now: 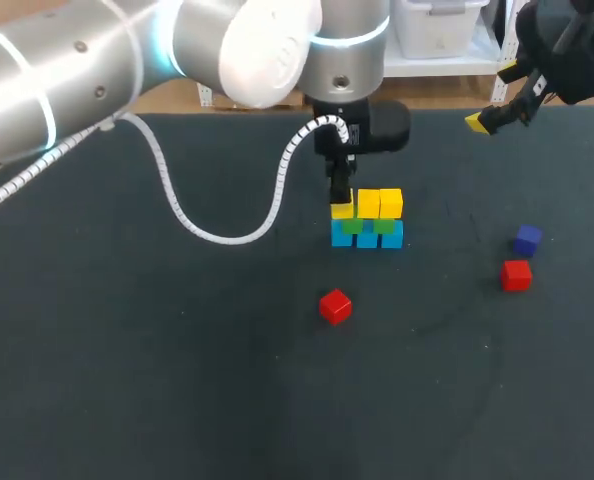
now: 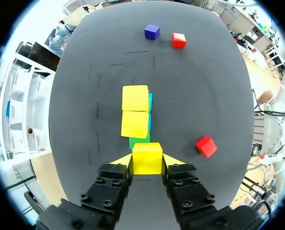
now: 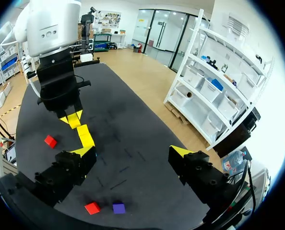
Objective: Place the blue cubes, place green cubes on the blue cubes, place the yellow cubes on the green cubes, then place the red cubes on the yellow cubes, and place purple cube on the red cubes.
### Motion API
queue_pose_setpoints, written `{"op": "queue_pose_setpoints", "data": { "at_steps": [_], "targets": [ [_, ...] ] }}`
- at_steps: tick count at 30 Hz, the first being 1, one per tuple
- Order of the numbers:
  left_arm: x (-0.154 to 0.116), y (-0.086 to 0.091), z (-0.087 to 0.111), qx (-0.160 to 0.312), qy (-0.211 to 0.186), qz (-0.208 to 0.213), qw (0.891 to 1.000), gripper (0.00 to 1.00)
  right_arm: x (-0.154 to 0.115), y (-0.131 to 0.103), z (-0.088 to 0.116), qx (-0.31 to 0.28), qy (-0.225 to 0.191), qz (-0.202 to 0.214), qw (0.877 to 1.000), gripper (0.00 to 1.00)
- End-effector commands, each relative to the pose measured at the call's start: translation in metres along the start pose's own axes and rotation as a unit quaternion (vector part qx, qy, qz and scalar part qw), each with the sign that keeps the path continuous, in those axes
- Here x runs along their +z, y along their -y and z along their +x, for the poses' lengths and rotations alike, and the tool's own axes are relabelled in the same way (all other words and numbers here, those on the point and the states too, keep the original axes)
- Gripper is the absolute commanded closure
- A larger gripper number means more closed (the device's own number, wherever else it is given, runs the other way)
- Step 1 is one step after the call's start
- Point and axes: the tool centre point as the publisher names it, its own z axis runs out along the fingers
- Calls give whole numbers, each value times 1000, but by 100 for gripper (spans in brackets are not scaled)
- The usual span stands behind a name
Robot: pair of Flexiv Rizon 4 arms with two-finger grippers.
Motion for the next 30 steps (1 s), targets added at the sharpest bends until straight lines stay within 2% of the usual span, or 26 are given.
{"op": "queue_pose_setpoints", "data": {
  "at_steps": [1, 30],
  "targets": [
    [1, -5, -3, -1, -2, 1, 1000, 100, -1, -2, 0, 1, -1, 4, 1000, 0],
    [13, -10, -7, 3, -13, -13, 1000, 100, -1, -2, 0, 1, -1, 4, 1000, 0]
  ]
}}
